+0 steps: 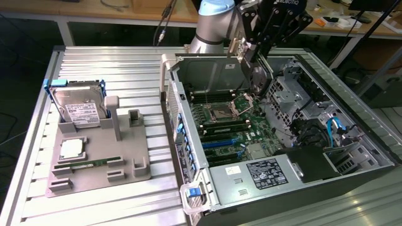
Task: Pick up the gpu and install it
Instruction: 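Pick up the gpu and move the gpu toward the slot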
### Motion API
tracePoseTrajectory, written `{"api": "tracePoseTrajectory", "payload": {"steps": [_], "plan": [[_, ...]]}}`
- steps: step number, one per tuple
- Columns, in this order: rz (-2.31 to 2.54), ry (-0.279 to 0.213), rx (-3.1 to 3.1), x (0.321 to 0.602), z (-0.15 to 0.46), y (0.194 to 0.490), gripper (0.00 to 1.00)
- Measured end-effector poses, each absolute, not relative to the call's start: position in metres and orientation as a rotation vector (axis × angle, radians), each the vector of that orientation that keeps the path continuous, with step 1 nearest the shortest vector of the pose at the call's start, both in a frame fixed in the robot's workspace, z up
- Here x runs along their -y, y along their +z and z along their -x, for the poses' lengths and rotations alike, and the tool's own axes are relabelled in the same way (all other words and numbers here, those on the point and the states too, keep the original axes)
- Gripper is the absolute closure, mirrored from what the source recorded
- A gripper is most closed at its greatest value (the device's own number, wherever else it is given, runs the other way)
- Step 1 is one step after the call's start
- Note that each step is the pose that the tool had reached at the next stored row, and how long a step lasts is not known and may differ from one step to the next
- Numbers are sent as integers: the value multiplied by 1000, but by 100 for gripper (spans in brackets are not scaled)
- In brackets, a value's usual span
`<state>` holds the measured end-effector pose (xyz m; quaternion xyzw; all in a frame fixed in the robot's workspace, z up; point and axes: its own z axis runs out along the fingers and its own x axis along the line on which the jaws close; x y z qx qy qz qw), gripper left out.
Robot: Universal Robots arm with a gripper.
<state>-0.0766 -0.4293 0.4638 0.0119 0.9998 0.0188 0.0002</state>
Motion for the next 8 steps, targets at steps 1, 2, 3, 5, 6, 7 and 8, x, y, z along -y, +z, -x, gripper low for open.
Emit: {"api": "tracePoseTrajectory", "payload": {"steps": [1, 2, 3, 5, 6, 7, 8], "plan": [[-37, 59, -3140, 429, 74, 464, 73], [-37, 59, -3140, 429, 72, 464, 73], [-37, 59, -3140, 429, 69, 464, 73], [-37, 59, -3140, 429, 64, 464, 73], [-37, 59, -3140, 429, 61, 464, 73], [-37, 59, -3140, 429, 59, 464, 73], [-37, 59, -3140, 429, 57, 464, 73]]}}
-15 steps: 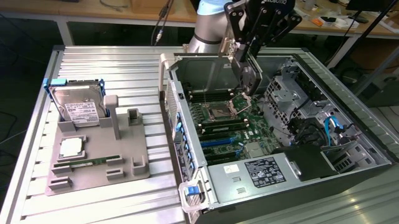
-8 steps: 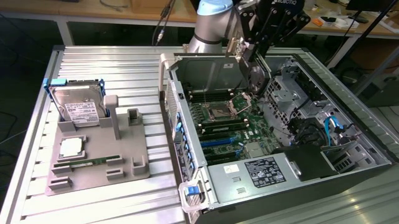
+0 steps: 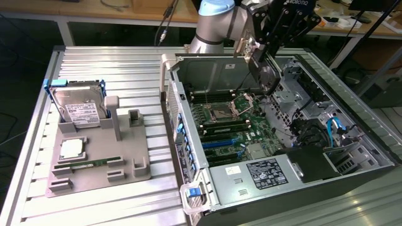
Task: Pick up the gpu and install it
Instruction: 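Pick up the gpu and move the gpu toward the slot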
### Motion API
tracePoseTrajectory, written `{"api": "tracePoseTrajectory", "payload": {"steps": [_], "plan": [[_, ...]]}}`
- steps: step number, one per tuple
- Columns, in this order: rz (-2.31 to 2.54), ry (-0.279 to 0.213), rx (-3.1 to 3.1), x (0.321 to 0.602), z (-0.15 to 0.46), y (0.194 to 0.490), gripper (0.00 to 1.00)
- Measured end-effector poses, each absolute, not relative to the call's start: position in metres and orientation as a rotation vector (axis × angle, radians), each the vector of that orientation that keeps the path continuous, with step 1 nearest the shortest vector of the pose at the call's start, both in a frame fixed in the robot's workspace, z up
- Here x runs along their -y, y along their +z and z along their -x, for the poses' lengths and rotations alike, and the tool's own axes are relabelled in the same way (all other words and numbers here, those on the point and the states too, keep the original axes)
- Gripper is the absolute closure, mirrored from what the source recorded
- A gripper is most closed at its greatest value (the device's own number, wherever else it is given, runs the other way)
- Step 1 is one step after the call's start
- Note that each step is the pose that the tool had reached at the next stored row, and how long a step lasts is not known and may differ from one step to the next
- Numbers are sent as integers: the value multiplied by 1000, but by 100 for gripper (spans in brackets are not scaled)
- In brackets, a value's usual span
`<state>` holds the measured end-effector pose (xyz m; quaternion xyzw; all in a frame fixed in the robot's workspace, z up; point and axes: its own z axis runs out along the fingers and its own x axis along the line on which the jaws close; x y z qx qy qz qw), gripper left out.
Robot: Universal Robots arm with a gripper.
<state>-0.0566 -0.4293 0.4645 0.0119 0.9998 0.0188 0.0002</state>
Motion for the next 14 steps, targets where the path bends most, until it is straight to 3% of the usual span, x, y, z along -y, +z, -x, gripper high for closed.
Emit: {"api": "tracePoseTrajectory", "payload": {"steps": [14], "plan": [[-37, 59, -3140, 429, 42, 465, 73]]}}
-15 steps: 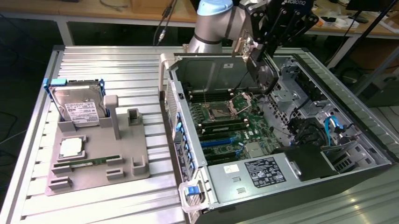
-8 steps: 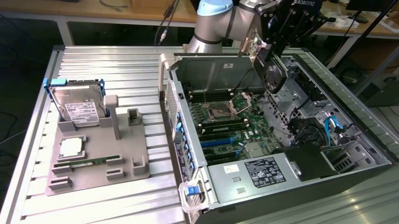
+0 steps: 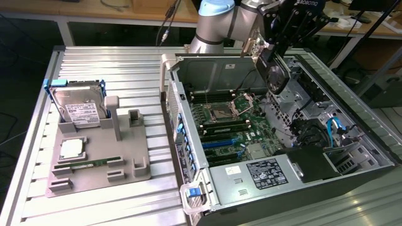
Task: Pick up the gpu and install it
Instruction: 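Pick up the gpu and move the gpu toward the slot, then insert the gpu into the slot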
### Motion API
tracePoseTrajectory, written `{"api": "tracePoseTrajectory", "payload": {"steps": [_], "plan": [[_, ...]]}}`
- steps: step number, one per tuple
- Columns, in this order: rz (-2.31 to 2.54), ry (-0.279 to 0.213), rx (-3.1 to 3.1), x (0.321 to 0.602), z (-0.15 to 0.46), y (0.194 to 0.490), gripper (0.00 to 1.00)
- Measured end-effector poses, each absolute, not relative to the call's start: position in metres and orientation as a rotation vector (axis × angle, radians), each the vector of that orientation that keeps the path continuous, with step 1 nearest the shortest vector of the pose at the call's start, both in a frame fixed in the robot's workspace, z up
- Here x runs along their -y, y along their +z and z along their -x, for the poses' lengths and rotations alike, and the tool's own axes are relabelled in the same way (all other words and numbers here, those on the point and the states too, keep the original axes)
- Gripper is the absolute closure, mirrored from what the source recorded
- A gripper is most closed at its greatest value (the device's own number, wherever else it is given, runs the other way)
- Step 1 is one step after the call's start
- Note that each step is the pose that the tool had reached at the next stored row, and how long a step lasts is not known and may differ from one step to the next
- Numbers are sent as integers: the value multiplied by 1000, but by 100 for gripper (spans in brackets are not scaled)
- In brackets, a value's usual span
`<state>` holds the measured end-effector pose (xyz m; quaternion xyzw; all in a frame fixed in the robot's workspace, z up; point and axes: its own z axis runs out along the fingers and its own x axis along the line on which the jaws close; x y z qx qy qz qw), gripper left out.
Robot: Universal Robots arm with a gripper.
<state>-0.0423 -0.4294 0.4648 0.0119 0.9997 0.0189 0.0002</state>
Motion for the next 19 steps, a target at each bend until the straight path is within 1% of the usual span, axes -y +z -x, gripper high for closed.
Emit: {"api": "tracePoseTrajectory", "payload": {"steps": [10, 19], "plan": [[-28, 60, -3141, 429, 41, 465, 73], [213, 62, -3136, 429, 41, 464, 73]]}}
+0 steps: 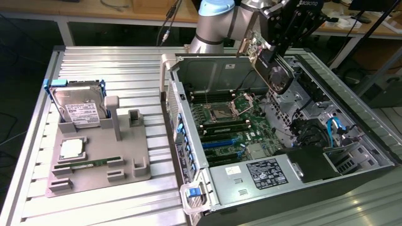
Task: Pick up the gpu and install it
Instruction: 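Insert the gpu into the slot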
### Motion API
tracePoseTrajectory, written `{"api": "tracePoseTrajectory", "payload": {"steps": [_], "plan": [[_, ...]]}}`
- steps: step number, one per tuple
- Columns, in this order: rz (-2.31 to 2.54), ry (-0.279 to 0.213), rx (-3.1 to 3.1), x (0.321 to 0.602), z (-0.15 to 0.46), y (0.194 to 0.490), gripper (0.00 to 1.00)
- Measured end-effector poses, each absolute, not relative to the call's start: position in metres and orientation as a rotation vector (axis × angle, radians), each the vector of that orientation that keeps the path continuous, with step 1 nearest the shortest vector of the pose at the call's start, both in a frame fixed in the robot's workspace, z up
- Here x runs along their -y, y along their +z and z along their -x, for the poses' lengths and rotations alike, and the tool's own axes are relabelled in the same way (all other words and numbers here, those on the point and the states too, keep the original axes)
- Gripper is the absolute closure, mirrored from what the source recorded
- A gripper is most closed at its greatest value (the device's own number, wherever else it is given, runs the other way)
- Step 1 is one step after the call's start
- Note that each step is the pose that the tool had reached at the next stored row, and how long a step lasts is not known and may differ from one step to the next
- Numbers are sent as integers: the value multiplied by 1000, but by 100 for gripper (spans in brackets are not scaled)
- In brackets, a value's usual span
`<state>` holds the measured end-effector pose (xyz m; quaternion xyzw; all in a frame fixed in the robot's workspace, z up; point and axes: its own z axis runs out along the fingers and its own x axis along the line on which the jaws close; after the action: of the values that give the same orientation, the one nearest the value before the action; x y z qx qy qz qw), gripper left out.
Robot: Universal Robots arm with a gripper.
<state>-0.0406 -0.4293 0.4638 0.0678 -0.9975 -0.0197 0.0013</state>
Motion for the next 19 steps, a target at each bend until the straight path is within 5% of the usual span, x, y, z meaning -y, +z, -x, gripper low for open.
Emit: {"api": "tracePoseTrajectory", "payload": {"steps": [19], "plan": [[-827, -63, 3019, 429, 41, 457, 73]]}}
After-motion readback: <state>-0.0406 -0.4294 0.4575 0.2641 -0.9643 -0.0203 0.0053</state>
